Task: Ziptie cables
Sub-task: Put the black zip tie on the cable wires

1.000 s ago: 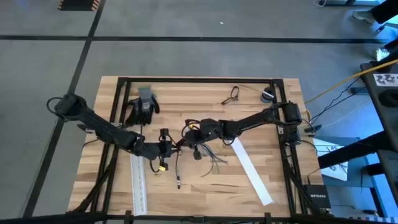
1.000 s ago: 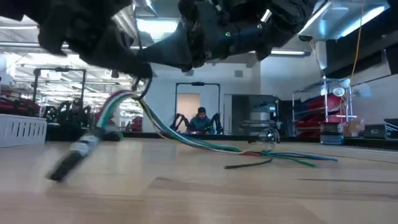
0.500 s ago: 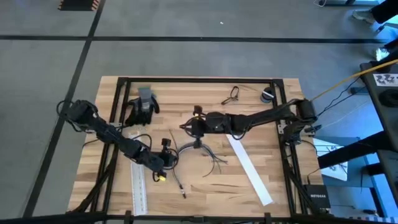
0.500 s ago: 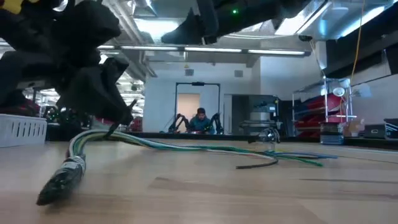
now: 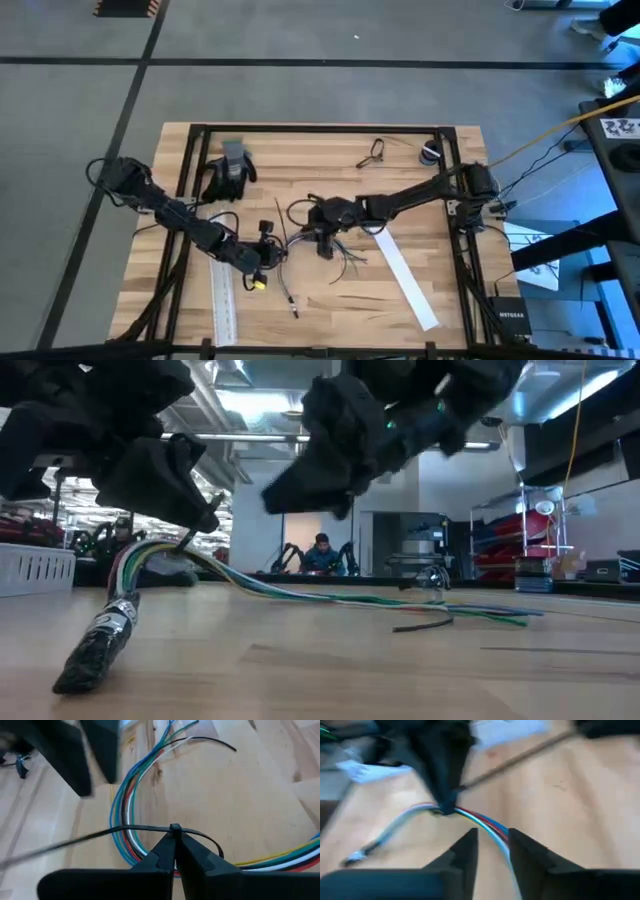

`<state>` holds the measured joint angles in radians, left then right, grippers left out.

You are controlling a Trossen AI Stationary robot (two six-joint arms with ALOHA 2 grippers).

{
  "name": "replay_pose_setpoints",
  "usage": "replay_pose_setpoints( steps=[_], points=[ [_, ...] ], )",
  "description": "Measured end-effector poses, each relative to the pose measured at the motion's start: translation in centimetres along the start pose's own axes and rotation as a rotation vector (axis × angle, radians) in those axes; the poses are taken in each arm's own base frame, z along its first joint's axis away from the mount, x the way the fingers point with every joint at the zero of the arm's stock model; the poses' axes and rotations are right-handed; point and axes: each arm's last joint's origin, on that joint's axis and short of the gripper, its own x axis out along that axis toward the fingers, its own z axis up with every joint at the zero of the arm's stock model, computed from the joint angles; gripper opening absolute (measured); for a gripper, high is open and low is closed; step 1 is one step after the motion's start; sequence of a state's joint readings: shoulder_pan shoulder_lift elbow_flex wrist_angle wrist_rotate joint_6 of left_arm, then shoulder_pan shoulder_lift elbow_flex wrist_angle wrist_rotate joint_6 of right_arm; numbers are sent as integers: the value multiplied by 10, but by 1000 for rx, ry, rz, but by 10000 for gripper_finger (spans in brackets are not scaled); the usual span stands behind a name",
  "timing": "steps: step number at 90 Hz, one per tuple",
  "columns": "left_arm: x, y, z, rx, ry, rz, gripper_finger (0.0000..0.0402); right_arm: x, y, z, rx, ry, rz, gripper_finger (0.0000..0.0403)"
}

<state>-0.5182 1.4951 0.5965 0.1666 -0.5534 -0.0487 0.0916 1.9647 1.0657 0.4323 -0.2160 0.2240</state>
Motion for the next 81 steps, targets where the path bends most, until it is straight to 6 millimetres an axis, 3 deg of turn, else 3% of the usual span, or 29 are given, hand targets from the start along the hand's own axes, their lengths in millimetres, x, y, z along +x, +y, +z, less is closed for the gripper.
replay_pose_setpoints(
  steps=[16, 49, 63, 81],
  points=[
    [0, 0, 0, -3, -2, 0, 0, 23, -5, -9, 4, -78, 114, 146],
    [0, 0, 1, -7, -5, 0, 0, 26, 0, 5, -44, -126, 176, 142],
    [0, 0, 1, -8, -6, 0, 0, 27, -1, 4, -64, -127, 157, 103],
    [0, 0, 0, -8, -4, 0, 0, 33, 1, -5, -173, -119, 124, 11]
  ],
)
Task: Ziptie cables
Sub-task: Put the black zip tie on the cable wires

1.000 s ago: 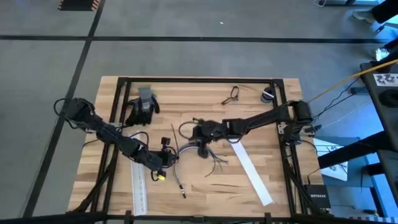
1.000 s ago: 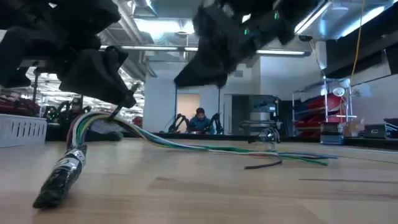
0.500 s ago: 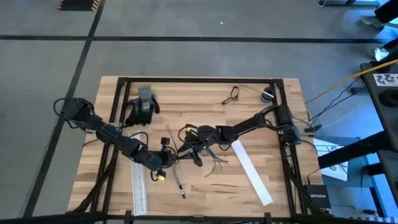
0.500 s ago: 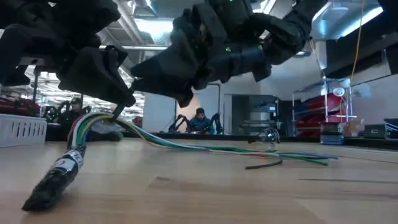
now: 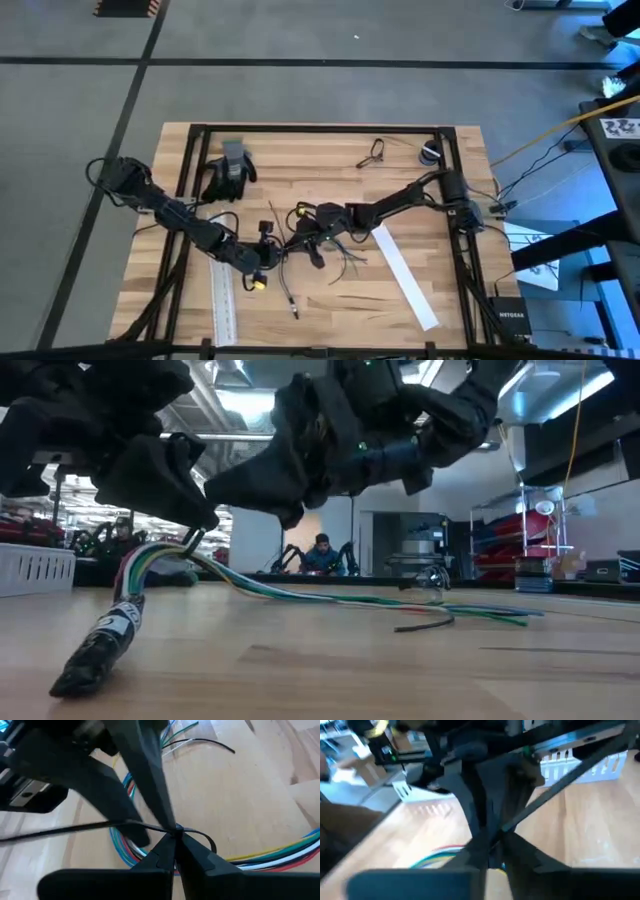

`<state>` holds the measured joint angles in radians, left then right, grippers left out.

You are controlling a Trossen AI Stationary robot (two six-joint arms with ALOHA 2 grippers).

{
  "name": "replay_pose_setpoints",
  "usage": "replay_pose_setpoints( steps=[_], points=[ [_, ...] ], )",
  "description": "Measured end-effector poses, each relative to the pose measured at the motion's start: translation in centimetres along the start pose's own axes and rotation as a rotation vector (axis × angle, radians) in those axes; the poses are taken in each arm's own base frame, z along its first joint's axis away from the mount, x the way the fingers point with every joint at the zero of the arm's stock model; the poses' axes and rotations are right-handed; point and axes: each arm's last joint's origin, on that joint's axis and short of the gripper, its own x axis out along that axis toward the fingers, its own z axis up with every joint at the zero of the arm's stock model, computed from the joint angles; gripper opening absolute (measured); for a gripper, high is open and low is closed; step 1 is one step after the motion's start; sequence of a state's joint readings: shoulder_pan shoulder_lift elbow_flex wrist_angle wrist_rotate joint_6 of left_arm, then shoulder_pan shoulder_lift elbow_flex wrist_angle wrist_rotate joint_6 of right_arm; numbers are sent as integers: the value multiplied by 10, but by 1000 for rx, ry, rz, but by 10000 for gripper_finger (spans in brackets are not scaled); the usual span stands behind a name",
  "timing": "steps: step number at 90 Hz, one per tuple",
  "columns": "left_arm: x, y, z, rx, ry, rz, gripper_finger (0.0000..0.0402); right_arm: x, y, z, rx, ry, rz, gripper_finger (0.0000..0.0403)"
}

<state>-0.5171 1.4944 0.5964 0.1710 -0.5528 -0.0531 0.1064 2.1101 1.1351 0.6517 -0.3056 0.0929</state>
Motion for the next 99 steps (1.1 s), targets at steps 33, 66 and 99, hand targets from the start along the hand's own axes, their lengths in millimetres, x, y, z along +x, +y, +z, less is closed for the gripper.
replay_pose_setpoints(
  steps=[33, 66, 99],
  points=[
    [-1, -4, -1, 47, 1, 2, 0, -4, 16, 30, -415, 105, -445, 0],
    [-2, -9, -4, 89, 12, 12, 0, -32, 17, 62, -331, 125, -513, 0],
    [-2, -8, -5, 44, 24, 24, 0, -27, 28, 21, 49, 336, -349, 58]
  ],
)
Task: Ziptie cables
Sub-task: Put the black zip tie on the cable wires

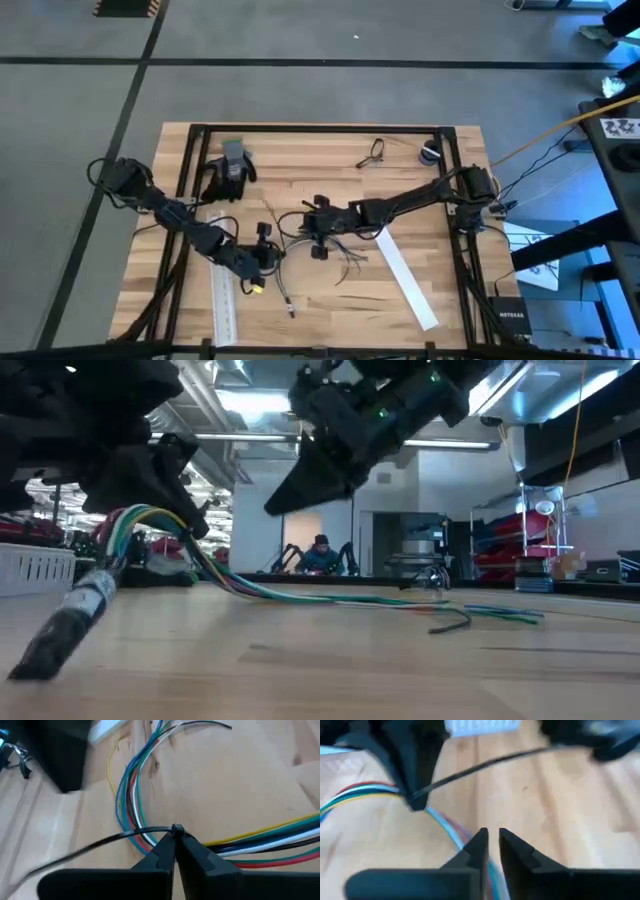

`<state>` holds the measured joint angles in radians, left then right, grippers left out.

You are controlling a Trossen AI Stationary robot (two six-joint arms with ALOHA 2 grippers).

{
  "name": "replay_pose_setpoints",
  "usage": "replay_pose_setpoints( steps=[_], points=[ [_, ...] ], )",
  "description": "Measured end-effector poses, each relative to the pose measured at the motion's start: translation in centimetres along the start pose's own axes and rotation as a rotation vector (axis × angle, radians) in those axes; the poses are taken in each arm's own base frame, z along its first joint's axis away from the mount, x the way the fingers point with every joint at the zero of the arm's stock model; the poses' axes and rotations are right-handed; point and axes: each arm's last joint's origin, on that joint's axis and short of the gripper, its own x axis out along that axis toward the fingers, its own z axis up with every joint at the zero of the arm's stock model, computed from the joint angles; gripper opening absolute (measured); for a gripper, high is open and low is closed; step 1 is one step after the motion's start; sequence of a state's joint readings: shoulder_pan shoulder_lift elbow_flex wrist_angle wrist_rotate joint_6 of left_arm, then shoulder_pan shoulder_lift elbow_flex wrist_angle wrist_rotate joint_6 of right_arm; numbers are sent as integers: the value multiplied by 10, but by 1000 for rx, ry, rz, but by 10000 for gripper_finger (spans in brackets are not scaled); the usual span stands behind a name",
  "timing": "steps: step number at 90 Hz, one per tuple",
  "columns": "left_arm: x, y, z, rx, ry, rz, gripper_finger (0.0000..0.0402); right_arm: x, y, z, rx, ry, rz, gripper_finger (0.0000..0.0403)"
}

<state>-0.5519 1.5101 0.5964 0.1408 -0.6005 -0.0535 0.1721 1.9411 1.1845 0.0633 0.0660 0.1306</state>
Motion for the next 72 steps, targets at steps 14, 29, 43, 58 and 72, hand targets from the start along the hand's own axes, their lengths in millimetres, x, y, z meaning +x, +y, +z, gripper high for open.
replay_pose_setpoints(
  steps=[14, 29, 43, 58, 72],
  points=[
    [2, 4, 0, -78, 9, 7, 4, 17, 10, -12, -22, -6, 0, 95],
    [8, 10, -2, -216, 53, -79, 52, 25, 9, -15, -16, -28, 1, 109],
    [5, 15, -6, -312, 124, -122, 103, 25, 10, -14, -17, -39, 4, 111],
    [3, 16, -7, -315, 133, -120, 129, 24, 15, -8, 7, -104, 84, 111],
    [3, 16, -6, -331, 131, -120, 133, 26, 27, -5, 28, -179, 102, 111]
  ],
)
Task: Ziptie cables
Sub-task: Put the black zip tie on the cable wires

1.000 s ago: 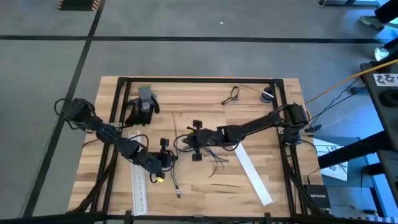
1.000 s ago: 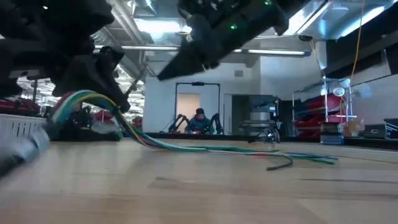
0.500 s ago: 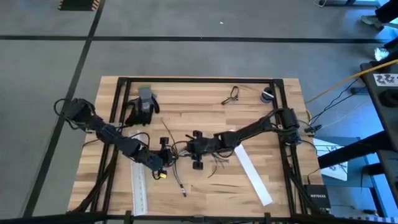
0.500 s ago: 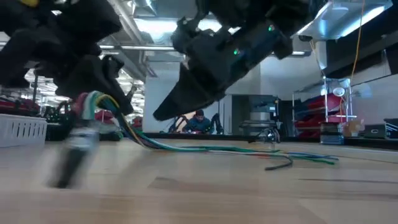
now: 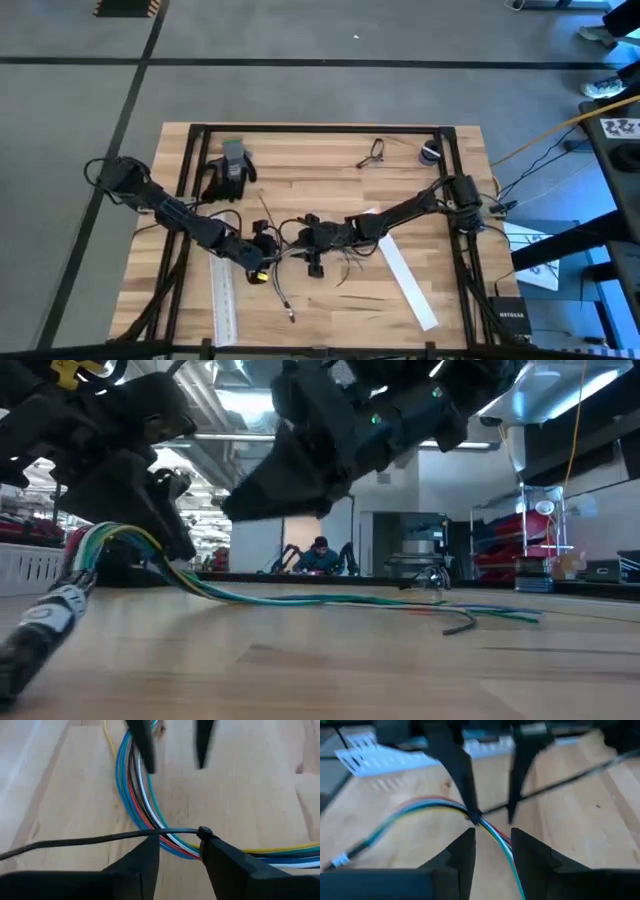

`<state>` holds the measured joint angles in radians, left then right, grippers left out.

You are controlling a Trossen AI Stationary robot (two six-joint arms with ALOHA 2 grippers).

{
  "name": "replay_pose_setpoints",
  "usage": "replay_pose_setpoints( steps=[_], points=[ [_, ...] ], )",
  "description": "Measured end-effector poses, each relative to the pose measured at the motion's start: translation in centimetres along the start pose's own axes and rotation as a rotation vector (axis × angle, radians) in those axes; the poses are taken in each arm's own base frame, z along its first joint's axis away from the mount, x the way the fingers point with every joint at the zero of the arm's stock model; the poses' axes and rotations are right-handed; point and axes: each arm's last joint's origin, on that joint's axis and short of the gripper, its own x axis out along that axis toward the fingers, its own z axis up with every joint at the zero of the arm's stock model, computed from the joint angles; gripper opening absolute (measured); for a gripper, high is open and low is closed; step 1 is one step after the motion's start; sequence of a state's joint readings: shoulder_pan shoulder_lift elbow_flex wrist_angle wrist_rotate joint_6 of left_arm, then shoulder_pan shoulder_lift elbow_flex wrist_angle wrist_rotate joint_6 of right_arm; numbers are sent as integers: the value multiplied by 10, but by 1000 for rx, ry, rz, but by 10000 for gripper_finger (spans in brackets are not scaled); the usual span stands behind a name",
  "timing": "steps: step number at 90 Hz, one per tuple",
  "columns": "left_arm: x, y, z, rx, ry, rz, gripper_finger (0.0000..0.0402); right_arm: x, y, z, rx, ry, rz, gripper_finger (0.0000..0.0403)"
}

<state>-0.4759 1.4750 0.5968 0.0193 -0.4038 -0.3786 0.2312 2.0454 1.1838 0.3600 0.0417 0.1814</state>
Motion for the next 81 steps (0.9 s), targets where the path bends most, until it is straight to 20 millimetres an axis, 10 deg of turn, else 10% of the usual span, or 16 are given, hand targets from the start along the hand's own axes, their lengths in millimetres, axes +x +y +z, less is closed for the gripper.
replay_pose_setpoints(
  steps=[81],
  points=[
    [-2, -1, 5, -86, 30, 18, 134, 39, 22, -20, -127, 4, -249, 111]
  ],
)
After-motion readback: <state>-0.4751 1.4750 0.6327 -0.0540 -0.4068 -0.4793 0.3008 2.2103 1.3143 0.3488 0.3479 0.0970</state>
